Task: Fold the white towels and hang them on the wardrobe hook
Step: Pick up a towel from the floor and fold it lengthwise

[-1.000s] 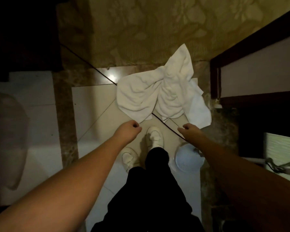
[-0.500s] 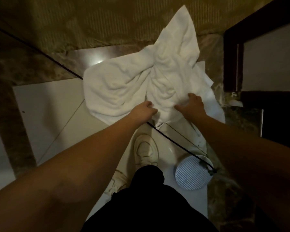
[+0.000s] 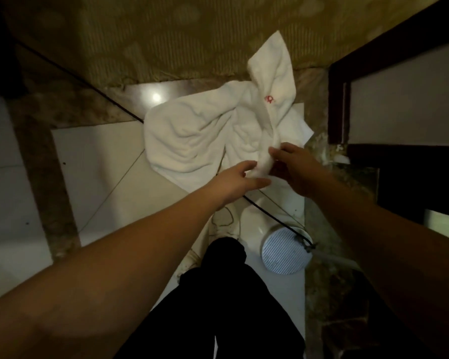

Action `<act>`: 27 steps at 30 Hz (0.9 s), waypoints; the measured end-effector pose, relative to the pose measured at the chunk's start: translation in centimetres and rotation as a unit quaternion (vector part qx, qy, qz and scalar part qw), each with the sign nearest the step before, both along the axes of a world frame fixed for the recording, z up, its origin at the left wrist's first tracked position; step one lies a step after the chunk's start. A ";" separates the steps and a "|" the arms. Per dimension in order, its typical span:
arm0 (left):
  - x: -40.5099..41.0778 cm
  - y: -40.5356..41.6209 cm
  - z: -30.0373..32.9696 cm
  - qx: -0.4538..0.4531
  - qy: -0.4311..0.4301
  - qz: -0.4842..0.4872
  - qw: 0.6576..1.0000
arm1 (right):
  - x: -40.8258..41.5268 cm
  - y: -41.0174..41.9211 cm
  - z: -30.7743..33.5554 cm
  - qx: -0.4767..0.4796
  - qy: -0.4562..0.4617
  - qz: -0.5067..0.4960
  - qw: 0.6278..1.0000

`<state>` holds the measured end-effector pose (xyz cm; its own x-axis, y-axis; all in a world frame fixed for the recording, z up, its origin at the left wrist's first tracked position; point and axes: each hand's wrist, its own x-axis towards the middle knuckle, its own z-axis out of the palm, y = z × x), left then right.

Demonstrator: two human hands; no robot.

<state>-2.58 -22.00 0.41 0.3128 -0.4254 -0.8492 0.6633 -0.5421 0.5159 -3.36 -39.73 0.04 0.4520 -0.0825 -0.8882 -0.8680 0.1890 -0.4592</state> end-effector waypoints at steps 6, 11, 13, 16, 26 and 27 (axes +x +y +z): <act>0.5 2.0 10.6 0.078 -0.158 -0.051 0.983 | 2.1 3.4 11.3 0.118 -0.047 -0.087 0.988; 0.8 7.8 18.0 0.122 -0.176 -0.145 0.966 | 1.8 6.3 18.9 0.123 -0.056 -0.137 0.981; 0.6 10.4 21.3 0.133 -0.174 -0.136 0.966 | 1.4 7.7 22.0 0.118 -0.060 -0.128 0.983; 0.2 13.7 27.0 0.122 -0.180 -0.052 0.975 | 1.1 9.8 26.9 0.112 -0.077 -0.128 0.982; -4.6 20.8 44.6 0.154 -0.211 -0.047 0.964 | 0.4 14.5 41.9 0.087 -0.130 -0.130 0.979; -5.8 21.6 45.9 0.139 -0.216 -0.014 0.966 | 0.0 14.8 43.1 0.088 -0.133 -0.125 0.979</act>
<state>-8.36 -0.39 46.36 0.6558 -0.2122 -0.7245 0.4020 -0.7142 0.5730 -3.40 -24.90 43.15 0.6539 -0.0763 -0.7527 -0.6390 0.4769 -0.6035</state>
